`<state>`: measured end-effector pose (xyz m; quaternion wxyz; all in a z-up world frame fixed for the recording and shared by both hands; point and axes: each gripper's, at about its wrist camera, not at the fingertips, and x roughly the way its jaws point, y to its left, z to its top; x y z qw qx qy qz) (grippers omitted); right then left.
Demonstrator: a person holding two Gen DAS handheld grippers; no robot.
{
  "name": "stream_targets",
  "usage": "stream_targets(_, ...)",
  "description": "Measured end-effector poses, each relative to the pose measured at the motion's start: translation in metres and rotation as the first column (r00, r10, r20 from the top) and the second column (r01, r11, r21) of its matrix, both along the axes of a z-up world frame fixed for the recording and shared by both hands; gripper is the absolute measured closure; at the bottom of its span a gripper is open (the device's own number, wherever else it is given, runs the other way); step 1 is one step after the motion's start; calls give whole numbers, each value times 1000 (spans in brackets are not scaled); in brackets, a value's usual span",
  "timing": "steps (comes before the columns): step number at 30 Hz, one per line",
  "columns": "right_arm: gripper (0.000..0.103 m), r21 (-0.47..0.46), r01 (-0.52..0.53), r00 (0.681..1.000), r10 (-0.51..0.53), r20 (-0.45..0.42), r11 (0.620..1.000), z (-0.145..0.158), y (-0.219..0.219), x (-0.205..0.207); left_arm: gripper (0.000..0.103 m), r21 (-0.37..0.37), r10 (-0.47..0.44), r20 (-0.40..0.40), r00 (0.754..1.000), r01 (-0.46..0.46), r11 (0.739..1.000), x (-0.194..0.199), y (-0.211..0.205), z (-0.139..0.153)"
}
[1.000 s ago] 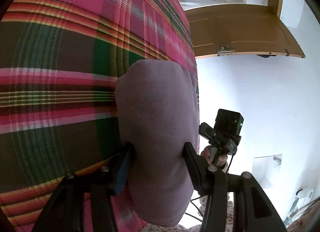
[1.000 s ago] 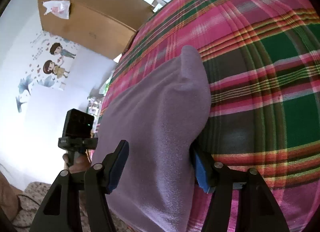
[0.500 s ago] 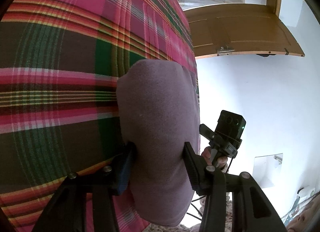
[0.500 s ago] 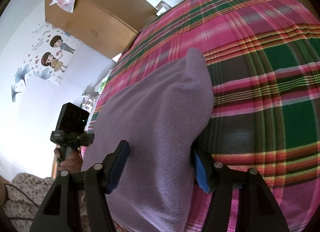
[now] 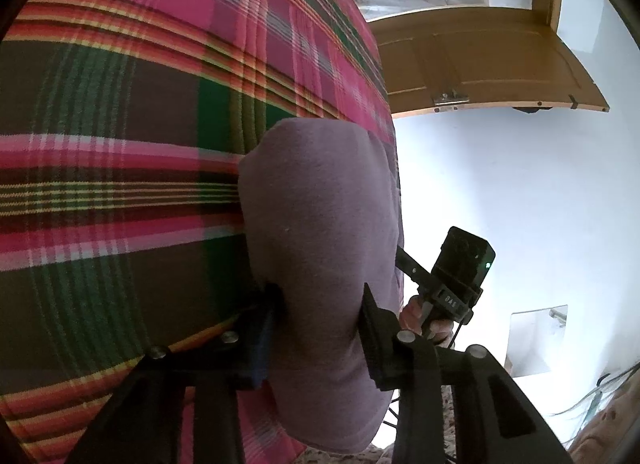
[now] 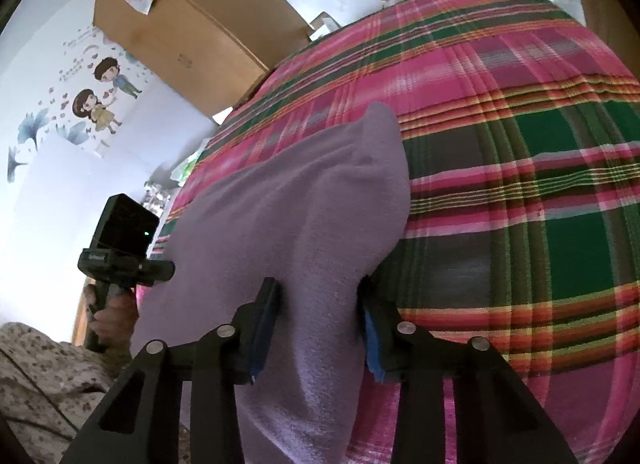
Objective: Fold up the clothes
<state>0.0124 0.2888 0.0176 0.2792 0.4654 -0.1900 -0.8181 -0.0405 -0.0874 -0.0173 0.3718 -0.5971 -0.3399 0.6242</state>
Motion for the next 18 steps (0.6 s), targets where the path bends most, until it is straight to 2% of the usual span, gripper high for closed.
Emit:
stream_targets(11, 67, 165, 41, 996, -26, -91, 985, 5, -23, 10, 68, -9, 15, -25, 1000, -15, 1000, -4, 15, 1)
stream_targets(15, 71, 198, 65, 992, -43, -115, 978, 7, -30, 13, 68, -17, 20, -31, 999, -20, 1000, -5, 23, 2)
stream_targets(18, 76, 279, 79, 986, -34, -163, 957, 12, -43, 19, 68, -60, 20, -66, 998, -24, 998, -2, 33, 10)
